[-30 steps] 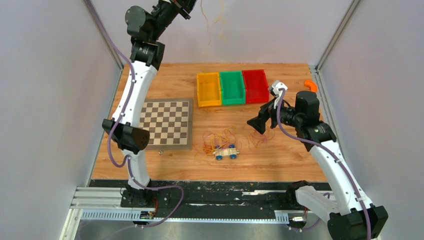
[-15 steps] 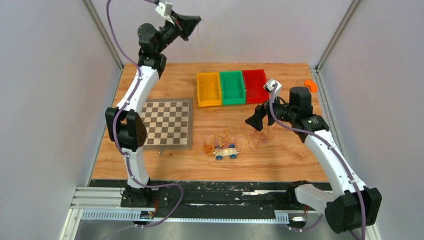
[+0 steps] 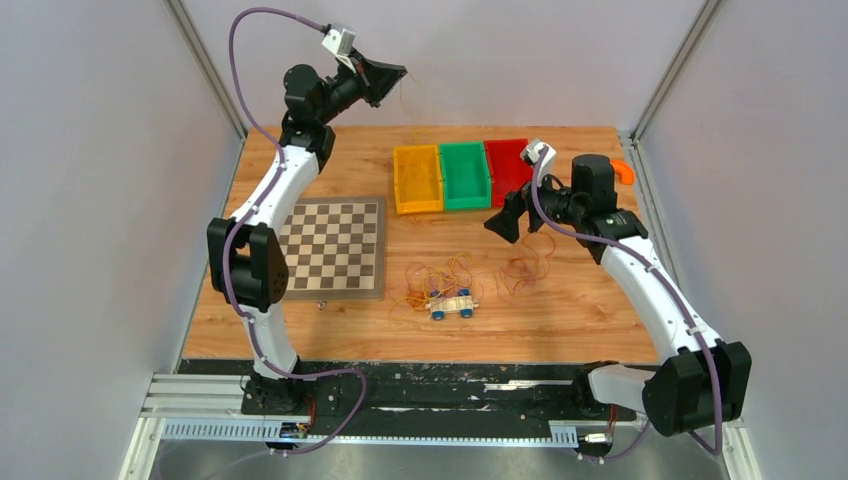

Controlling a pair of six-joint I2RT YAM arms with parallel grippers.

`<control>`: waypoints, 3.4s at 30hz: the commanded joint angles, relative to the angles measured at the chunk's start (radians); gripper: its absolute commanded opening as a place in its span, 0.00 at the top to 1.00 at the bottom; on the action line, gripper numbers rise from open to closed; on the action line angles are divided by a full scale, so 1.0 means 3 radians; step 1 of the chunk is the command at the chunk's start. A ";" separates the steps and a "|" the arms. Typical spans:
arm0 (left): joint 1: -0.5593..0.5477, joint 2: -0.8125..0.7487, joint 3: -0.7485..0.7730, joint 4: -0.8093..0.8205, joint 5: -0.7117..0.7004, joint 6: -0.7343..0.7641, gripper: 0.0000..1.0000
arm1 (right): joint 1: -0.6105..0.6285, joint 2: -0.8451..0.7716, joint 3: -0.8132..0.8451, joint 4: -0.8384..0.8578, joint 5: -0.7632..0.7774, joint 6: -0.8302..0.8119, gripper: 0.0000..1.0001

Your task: Untangle the cables

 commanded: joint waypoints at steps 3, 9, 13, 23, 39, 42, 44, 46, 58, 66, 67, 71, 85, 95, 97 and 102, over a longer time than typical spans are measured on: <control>-0.0011 -0.0031 0.0099 -0.0242 -0.0509 0.0188 1.00 | -0.0019 0.0274 0.0334 0.0358 -0.0027 0.0179 0.03; -0.0019 0.0005 -0.0200 -0.0312 -0.0858 0.0404 1.00 | -0.0030 0.0380 0.0379 0.0394 -0.0025 0.0196 0.04; -0.0052 0.0041 -0.0267 -0.0372 -0.1020 0.0377 1.00 | -0.0036 0.0392 0.0331 0.0418 -0.0005 0.0184 0.04; -0.0468 0.0307 0.0033 -0.0879 -0.1922 0.0677 1.00 | -0.0056 0.0433 0.0282 0.0451 0.0055 0.0185 0.04; -0.0611 0.0267 -0.0669 -0.1509 -0.1704 0.0871 1.00 | -0.0124 0.0301 0.0098 0.0451 0.0006 0.0161 0.04; -0.0607 0.0499 -0.0385 -0.1893 -0.1721 0.0892 1.00 | -0.0125 0.0310 0.0097 0.0452 -0.0002 0.0174 0.04; -0.0606 0.0687 -0.0134 -0.2169 -0.1666 0.0911 1.00 | -0.0123 0.0307 0.0089 0.0452 0.0000 0.0165 0.04; -0.0603 0.0841 0.0120 -0.2354 -0.1626 0.0883 1.00 | -0.0133 0.0303 0.0083 0.0450 0.0005 0.0159 0.04; -0.0587 0.0895 0.0717 -0.2899 -0.1502 0.1277 0.50 | -0.0157 0.0224 0.0097 0.0433 -0.0015 0.0168 0.04; -0.0559 0.0361 0.0888 -0.3171 -0.1020 0.1671 0.10 | -0.0160 0.0073 0.0057 0.0421 -0.0010 0.0143 0.03; -0.0552 0.0324 0.0844 -0.3200 -0.0981 0.1730 0.09 | -0.0161 0.0065 0.0057 0.0422 -0.0010 0.0147 0.03; -0.0447 0.0099 0.0613 -0.3486 -0.0354 0.1930 0.12 | -0.0160 0.0020 0.0051 0.0390 -0.0010 0.0151 0.02; -0.0876 -0.1438 -0.2110 -0.3857 0.0239 0.3476 0.29 | -0.0157 -0.0070 -0.0325 -0.0372 -0.0161 -0.0341 0.04; -0.1506 -0.1624 -0.2961 -0.3471 -0.0212 0.3459 0.18 | -0.0136 0.0215 -0.0479 -0.0512 -0.0233 -0.0359 0.08; -0.1574 -0.1594 -0.3074 -0.3237 -0.0391 0.3310 0.19 | -0.0132 0.0251 -0.0459 -0.0512 -0.0235 -0.0362 0.08; -0.1668 -0.1365 -0.3050 -0.3058 -0.0719 0.3127 0.26 | -0.0130 0.0245 -0.0410 -0.0509 -0.0203 -0.0389 0.08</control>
